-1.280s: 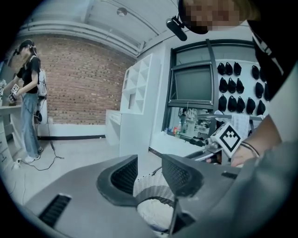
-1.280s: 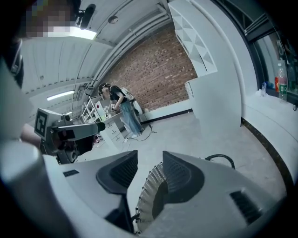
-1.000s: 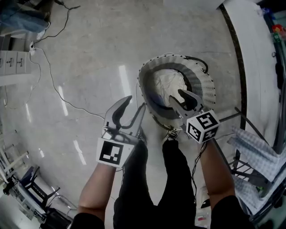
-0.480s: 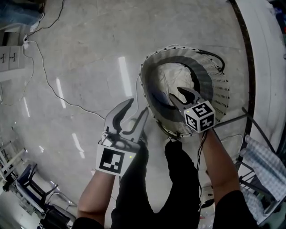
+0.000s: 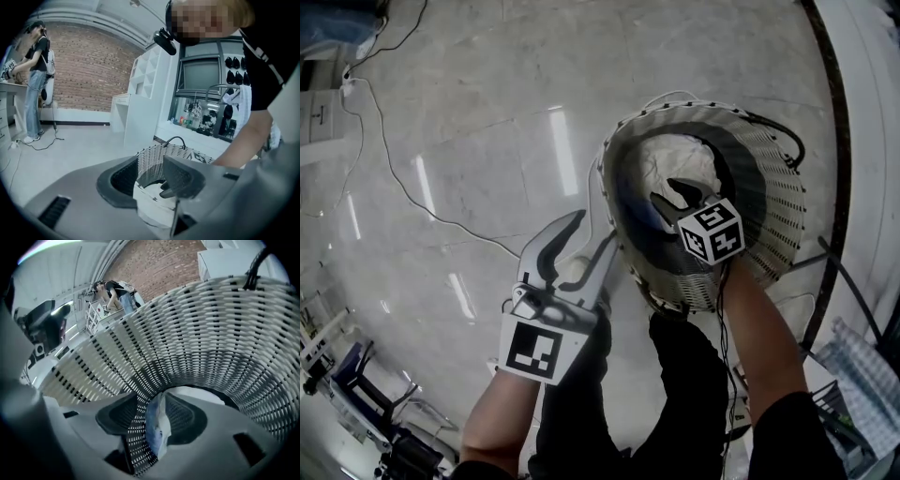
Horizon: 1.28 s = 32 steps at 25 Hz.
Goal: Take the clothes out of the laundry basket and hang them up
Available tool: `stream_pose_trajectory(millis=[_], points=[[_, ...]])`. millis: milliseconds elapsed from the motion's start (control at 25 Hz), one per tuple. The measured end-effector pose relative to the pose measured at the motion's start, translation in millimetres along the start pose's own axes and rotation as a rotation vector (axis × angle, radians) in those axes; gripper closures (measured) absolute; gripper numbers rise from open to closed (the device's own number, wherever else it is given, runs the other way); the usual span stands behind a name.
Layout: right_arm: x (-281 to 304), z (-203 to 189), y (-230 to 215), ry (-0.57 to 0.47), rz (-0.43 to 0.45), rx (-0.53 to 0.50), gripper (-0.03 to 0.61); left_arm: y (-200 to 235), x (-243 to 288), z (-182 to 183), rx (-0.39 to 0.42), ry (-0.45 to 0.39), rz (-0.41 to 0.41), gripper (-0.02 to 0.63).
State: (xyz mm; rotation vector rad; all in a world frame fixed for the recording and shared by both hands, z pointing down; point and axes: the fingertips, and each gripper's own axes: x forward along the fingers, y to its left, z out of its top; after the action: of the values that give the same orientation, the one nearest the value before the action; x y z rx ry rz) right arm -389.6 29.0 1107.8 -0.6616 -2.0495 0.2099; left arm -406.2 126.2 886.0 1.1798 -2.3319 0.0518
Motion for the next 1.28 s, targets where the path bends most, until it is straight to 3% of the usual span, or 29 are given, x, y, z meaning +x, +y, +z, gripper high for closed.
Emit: stream_pose_trajectory(millis=[800,920,1040,1280], points=[[128.9,-71.2,-54.8,0.156,-0.039,0.079,0.376,38.7,28.8,-42.1,0.032,-0.016,-0.024,0.471],[138.9,-80.2,-62.1,0.173,-0.067,0.093,0.435,41.8,29.7,-43.4,0.045,-0.021,-0.025,0.471],[140.1,-83.1,-66.2,0.17,-0.094,0.115,0.546,43.6,30.1,-44.7,0.054,-0.019,-0.029,0.471],[119.1,-72.2,-60.7,0.119,-0.087,0.154,0.561,35.0,27.0,-35.4,0.063,-0.024,-0.043,0.471]])
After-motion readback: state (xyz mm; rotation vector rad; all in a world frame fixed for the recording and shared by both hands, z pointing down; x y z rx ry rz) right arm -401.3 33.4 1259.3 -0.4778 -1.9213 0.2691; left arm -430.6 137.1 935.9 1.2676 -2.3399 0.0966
